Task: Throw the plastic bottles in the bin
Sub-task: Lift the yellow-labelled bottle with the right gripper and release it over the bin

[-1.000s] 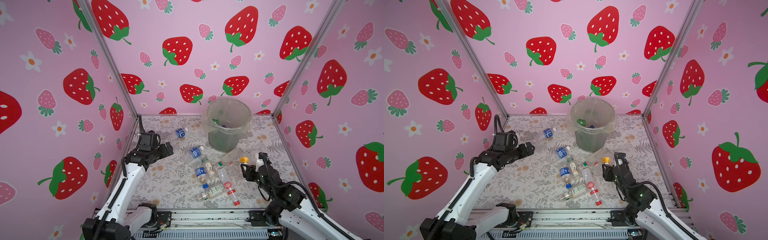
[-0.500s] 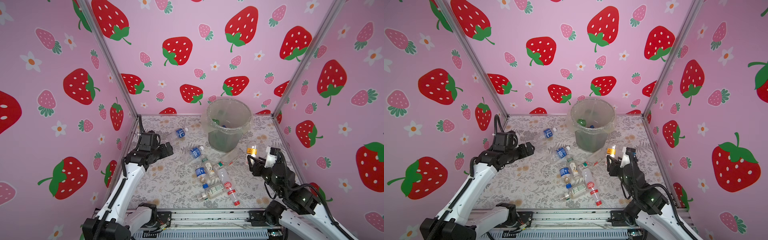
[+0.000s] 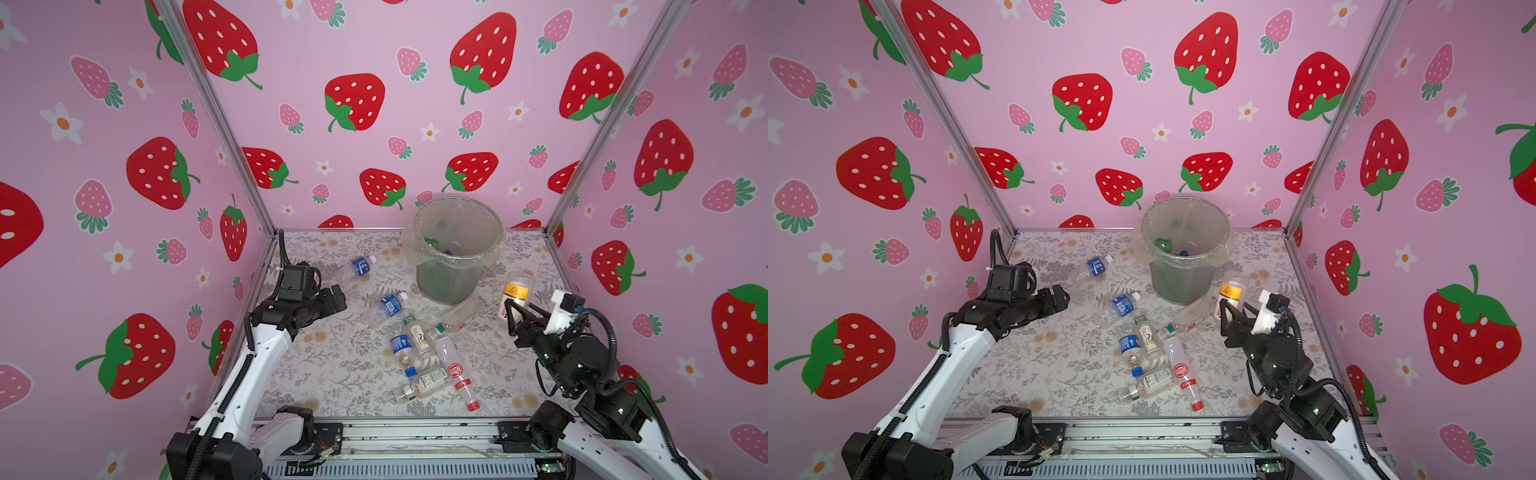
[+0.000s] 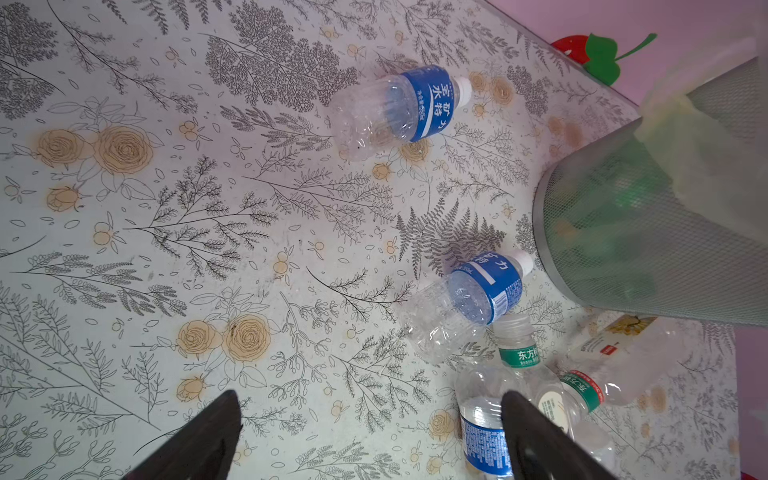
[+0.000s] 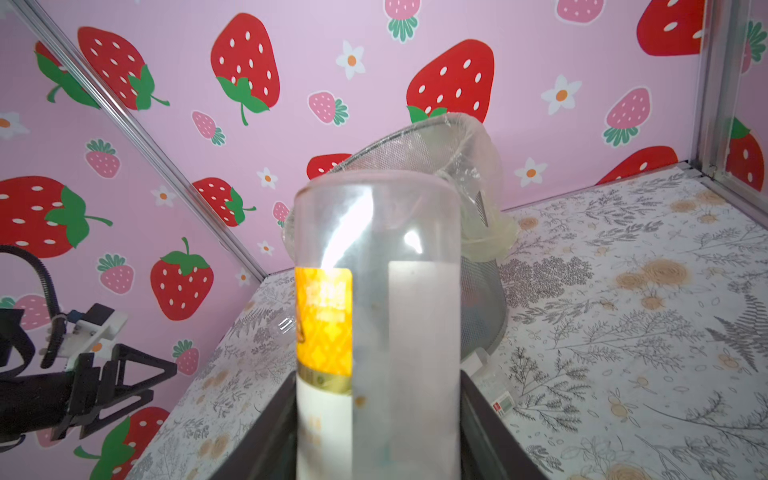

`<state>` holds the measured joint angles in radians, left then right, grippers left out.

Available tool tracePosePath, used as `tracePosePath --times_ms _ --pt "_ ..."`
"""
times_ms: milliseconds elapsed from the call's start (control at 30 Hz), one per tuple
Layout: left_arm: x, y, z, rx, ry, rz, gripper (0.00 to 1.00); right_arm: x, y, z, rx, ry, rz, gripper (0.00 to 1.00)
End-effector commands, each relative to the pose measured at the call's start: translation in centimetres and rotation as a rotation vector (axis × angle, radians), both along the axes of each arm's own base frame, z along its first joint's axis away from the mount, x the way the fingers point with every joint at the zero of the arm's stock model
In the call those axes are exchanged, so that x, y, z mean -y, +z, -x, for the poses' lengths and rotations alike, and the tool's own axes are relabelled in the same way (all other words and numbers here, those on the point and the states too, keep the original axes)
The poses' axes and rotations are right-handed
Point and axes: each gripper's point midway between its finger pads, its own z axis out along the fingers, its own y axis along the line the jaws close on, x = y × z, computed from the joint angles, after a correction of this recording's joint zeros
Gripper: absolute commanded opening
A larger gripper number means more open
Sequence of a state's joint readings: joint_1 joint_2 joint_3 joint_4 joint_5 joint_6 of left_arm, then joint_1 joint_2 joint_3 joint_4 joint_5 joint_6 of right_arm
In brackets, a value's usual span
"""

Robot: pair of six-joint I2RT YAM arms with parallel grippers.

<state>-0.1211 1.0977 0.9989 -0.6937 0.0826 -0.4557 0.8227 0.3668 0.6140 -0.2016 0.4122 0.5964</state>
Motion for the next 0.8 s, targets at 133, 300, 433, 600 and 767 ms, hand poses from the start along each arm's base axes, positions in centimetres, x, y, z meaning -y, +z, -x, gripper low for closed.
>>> tracePosePath --times_ms 133,300,433,600,767 --pt "-0.3 0.1 0.2 -0.008 0.006 -0.005 0.99 -1.1 2.2 -1.5 0.046 -0.026 0.024 0.53" --pt "-0.3 0.2 0.2 -0.004 0.005 -0.004 0.99 -3.0 5.6 -4.3 0.035 -0.071 0.116 0.54" --pt "-0.2 0.3 0.2 -0.004 0.002 -0.001 0.99 -6.1 9.2 -8.5 0.023 -0.114 0.236 0.56" --pt "-0.3 0.4 0.3 -0.001 0.003 -0.001 0.99 -10.0 10.8 -16.2 -0.131 -0.112 0.390 0.82" --pt "-0.4 0.6 0.4 0.004 0.004 -0.005 0.99 -10.6 12.3 -16.5 -0.116 -0.081 0.351 0.99"
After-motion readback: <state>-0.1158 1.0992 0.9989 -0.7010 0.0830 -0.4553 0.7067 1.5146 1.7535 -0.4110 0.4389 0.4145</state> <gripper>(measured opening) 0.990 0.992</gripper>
